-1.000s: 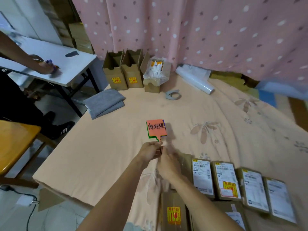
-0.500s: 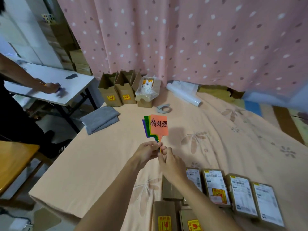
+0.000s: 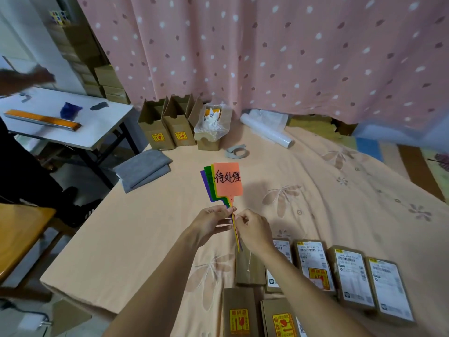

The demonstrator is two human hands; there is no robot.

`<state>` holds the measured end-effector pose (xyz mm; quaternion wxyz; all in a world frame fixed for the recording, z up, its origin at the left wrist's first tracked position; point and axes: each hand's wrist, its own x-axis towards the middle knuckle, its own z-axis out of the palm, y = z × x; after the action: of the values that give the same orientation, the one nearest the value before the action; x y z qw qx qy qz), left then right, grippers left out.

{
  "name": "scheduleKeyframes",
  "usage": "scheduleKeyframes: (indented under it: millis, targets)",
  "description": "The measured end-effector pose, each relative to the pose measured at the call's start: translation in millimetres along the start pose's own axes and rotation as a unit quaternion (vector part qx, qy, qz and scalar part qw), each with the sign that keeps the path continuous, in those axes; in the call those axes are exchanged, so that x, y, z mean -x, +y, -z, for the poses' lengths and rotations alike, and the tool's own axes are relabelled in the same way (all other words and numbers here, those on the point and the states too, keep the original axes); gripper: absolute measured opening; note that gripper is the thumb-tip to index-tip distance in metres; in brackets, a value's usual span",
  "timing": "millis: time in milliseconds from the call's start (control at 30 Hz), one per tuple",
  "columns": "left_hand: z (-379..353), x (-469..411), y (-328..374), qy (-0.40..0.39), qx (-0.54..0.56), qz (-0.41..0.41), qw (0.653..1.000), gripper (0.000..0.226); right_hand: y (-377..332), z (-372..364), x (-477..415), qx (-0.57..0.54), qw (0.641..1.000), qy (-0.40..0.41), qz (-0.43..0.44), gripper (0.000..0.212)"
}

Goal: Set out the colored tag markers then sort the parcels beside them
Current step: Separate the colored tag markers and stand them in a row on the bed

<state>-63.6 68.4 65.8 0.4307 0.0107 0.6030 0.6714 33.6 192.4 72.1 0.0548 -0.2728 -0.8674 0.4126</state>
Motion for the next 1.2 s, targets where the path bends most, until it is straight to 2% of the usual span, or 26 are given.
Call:
scheduleKeyframes:
  millis: [133,300,467,600,1000,1200]
  targets:
    - [4.8,-4.1,-3.8,-0.001,0.000,0.006,1.000,0.013,1.6,-5.0,-2.7,-0.004,0.999,-0.035,-0.008,0.014]
    - [12.7,-15.3,-7.8,0.009,0.012,0.010,1.000,0.025,2.1,-12.0,-11.0,-0.021,0.999,-0.029,-0.029,0.014]
    - [22.1,-27.0,-9.3,0.057,0.037,0.003,0.998,0.009,4.7,-18.4,-23.7,-0.029,0.998,-0.035,-0.039,0.015]
    - [34.9,-34.6,-8.7,0.089,0.045,0.004,0.995,0.012,5.8,-19.1,-43.3,-0.041,0.996,-0.015,-0.076,0.016]
    - [75.0,-41.5,-5.4,0.116,0.045,-0.004,0.992,0.028,6.8,-38.7,-130.5,0.077,0.984,-0.033,-0.159,0.028]
    - [79.3,-37.5,-5.8,0.094,0.048,-0.001,0.994,0.021,8.7,-53.1,-144.6,0.099,0.978,-0.033,-0.180,0.035]
